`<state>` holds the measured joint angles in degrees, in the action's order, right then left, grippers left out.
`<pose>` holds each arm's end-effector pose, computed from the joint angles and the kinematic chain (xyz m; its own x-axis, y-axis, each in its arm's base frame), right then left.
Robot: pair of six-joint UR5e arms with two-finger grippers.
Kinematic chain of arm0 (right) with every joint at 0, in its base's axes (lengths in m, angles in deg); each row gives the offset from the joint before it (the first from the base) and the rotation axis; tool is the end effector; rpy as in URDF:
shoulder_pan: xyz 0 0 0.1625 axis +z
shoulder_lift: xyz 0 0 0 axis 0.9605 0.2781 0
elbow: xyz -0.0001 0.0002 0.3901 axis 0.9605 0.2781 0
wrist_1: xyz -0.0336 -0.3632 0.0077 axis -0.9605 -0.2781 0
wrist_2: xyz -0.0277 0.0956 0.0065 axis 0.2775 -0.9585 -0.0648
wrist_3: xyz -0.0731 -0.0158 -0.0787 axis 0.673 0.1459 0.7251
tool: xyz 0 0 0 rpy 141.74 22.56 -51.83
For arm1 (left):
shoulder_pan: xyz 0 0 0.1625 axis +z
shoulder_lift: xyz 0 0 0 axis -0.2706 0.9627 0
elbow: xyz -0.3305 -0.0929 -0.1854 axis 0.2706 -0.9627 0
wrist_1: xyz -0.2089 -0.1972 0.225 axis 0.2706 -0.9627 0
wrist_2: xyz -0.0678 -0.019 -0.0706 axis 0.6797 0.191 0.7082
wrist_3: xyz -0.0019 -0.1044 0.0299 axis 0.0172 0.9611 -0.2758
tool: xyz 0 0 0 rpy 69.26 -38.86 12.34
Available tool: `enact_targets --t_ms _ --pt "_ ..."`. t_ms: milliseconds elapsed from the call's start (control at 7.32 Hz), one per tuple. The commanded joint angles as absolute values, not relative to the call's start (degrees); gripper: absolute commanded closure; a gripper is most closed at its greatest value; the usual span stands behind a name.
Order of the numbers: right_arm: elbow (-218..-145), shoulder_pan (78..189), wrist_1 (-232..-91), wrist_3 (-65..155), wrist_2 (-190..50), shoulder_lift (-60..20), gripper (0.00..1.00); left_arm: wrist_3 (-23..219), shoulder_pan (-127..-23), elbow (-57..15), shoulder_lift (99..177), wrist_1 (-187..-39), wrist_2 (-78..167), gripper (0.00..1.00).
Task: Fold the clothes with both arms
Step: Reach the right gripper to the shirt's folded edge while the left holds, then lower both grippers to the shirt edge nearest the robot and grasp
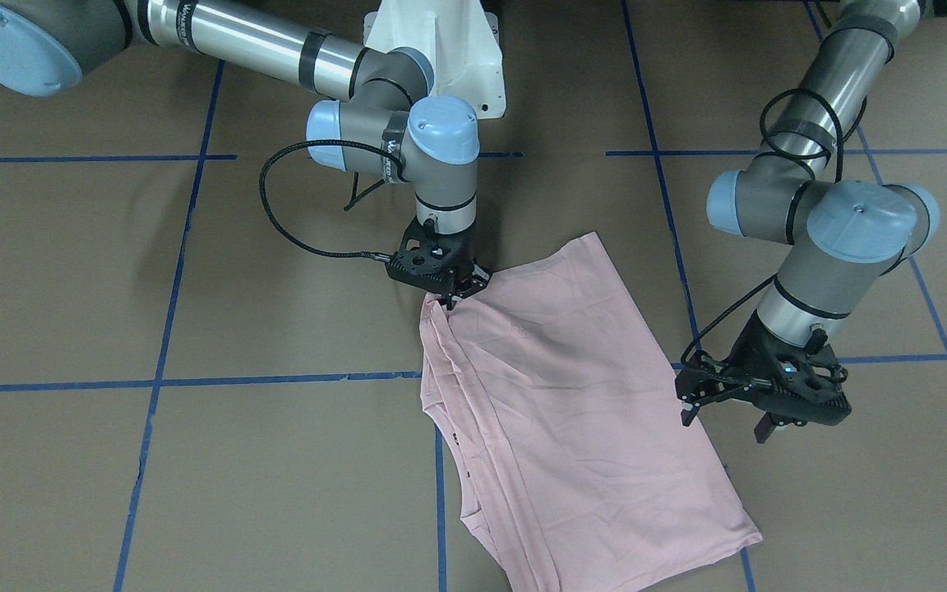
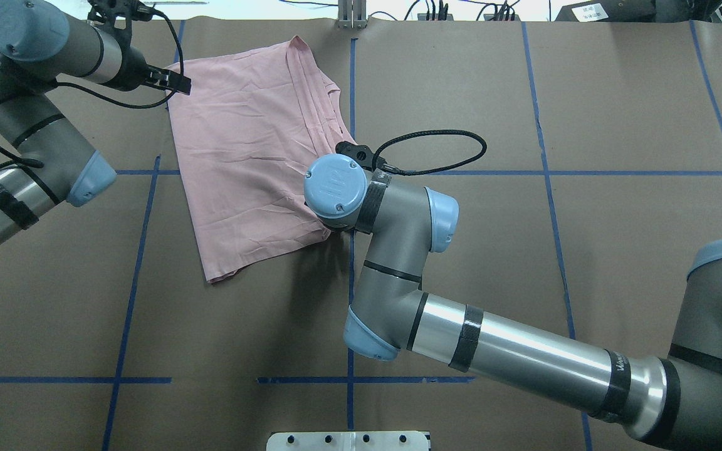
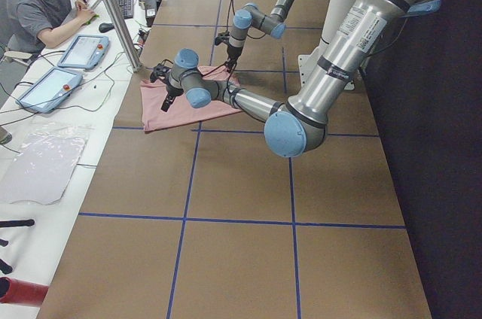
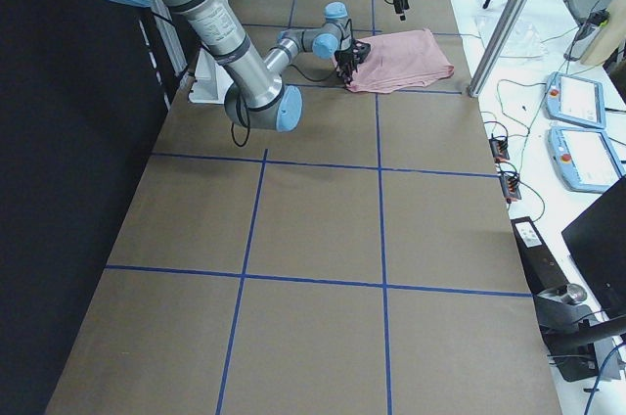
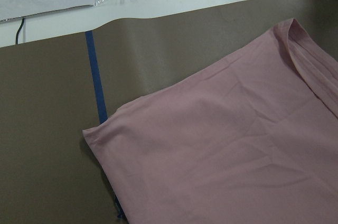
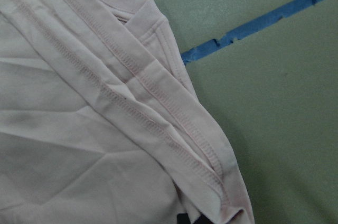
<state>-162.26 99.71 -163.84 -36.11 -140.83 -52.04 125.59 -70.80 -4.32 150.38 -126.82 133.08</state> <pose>-0.6033 -0.4316 0.2061 0.5597 0.4188 0.7151 -0.4653 0.8728 -0.1469 0.3065 -0.6070 0.3719 0.6616 0.2659 -0.7012 0.1741 0.8550 0.4885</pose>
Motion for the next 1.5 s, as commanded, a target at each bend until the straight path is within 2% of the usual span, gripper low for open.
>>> enact_targets --t_ms 0,410,547,820,956,1366 --pt "-167.1 99.8 -164.2 -36.1 -140.8 -49.3 1.00 125.7 -70.6 -4.3 150.4 -126.8 133.1 0.00" --pt "-188.2 93.4 -164.3 -38.1 -133.9 -33.2 1.00 125.7 -70.0 -6.3 149.7 -126.7 133.4 0.00" --pt "-192.7 89.1 -165.1 -41.0 -129.6 -30.1 1.00 125.7 -69.1 -8.3 148.5 -126.6 133.4 0.00" --pt "-196.2 82.1 -169.1 -45.5 -123.2 -29.4 1.00 128.1 -67.5 -12.2 146.3 -126.6 133.5 0.00" --pt "-196.2 81.2 -169.1 -45.6 -122.2 -29.4 1.00 133.0 -65.0 -16.5 144.0 -126.5 133.5 0.00" --pt "-196.3 81.1 -169.1 -45.6 -121.9 -29.5 1.00 150.7 -52.6 -39.8 127.0 -122.2 132.4 0.00"
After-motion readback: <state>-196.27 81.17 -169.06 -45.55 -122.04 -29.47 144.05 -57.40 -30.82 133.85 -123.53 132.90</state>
